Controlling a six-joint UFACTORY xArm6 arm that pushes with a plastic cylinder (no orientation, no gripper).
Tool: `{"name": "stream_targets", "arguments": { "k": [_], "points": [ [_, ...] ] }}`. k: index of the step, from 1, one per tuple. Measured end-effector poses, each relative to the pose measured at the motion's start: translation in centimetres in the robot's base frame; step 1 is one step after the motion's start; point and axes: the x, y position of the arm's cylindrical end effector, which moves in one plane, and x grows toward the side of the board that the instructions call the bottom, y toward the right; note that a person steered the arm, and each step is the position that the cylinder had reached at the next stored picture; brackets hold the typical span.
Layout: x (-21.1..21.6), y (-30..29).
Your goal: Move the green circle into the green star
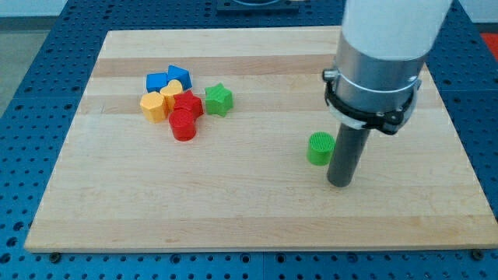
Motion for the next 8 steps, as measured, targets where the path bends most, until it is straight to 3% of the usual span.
{"name": "stream_targets", "arguments": {
  "k": [1,3,4,7,8],
  "points": [
    [-3.3,-0.1],
    [-9.5,-5.9],
    [-9.9,-10.1],
    [-7.1,-13.0],
    [-8.7,-13.6]
  ]
}}
